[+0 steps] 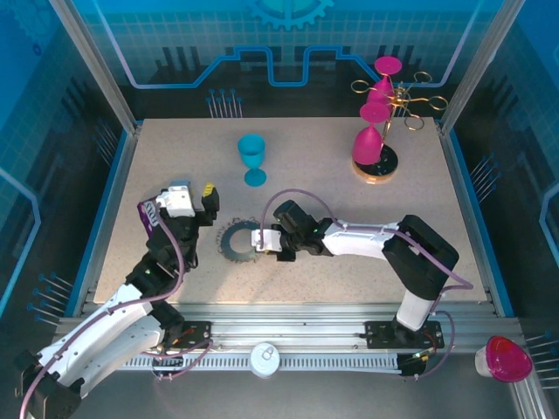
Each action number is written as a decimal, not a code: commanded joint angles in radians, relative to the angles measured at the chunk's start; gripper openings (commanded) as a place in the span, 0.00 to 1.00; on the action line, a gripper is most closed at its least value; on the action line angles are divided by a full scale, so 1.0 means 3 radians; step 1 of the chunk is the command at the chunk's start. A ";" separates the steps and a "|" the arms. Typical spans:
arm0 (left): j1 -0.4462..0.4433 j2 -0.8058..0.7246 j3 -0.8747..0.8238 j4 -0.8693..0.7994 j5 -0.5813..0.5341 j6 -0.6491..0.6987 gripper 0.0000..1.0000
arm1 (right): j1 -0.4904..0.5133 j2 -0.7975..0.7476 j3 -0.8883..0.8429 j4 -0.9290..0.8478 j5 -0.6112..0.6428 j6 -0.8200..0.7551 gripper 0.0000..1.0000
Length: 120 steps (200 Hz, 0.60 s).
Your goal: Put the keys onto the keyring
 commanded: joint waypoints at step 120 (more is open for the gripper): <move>0.0050 0.0141 -0.0077 0.0091 0.0036 -0.0252 0.75 | 0.0020 -0.0294 -0.0338 -0.0944 0.1504 -0.0481 0.23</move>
